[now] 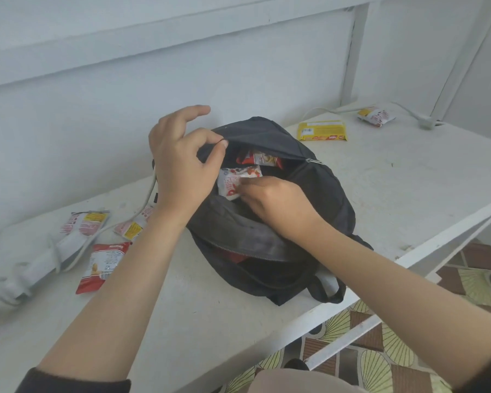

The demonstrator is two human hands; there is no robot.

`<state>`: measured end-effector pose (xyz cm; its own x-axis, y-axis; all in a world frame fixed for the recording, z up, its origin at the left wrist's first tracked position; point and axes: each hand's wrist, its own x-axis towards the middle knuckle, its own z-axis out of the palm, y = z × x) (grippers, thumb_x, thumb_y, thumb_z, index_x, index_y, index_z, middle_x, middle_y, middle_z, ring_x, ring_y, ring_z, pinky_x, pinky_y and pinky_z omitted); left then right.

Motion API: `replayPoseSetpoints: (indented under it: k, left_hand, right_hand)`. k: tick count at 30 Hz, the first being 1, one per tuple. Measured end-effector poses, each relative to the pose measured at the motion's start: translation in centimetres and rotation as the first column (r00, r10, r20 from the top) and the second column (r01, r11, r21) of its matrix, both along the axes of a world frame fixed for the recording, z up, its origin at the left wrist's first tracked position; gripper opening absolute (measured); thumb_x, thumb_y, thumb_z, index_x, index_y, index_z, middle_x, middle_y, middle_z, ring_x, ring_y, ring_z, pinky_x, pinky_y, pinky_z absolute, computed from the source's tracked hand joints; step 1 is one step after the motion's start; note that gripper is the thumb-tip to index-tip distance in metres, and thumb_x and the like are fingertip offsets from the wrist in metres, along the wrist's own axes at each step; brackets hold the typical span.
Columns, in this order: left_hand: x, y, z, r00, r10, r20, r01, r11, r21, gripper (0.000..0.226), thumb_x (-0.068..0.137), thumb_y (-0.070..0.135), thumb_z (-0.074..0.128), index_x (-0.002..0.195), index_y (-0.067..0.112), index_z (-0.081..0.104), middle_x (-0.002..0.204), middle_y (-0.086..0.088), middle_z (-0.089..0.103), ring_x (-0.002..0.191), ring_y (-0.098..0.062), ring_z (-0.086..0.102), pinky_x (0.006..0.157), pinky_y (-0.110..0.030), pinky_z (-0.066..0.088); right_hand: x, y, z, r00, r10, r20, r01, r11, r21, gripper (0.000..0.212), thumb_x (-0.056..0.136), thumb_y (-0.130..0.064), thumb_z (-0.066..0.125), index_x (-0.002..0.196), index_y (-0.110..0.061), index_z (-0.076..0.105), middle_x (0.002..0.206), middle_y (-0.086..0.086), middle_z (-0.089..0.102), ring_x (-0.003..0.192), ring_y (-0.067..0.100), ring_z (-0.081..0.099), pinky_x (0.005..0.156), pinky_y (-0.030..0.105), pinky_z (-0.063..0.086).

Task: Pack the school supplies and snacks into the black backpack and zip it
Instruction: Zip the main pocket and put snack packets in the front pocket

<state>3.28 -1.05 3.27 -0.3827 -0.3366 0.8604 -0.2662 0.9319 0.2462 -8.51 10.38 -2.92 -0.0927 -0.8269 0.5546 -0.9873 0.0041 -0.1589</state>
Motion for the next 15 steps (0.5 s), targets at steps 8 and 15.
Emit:
replayPoseSetpoints:
  k: [8,15]
  left_hand:
    - [0.4,0.0,0.2,0.999,-0.007,0.035,0.007,1.0,0.009,0.011,0.081,0.024,0.066,0.074,0.016,0.07,0.117,0.0,0.062,0.111,-0.018,0.05,0.098,-0.03,0.029]
    - [0.6,-0.1,-0.2,0.998,-0.037,0.058,0.036,0.999,0.02,0.01,0.081,0.023,0.067,0.076,0.014,0.07,0.118,0.0,0.061,0.111,-0.016,0.048,0.097,-0.031,0.03]
  right_hand:
    - [0.2,-0.3,0.0,0.979,0.135,0.152,-0.135,0.991,-0.012,0.046,0.095,-0.026,0.034,0.126,-0.001,0.056,0.124,0.015,0.061,0.112,0.03,0.057,0.096,0.036,0.044]
    - [-0.2,-1.5,-1.2,0.991,0.082,0.109,-0.107,0.965,0.241,0.064,0.096,-0.048,0.01,0.148,-0.016,0.028,0.155,0.004,0.025,0.144,0.017,0.019,0.116,0.035,0.008]
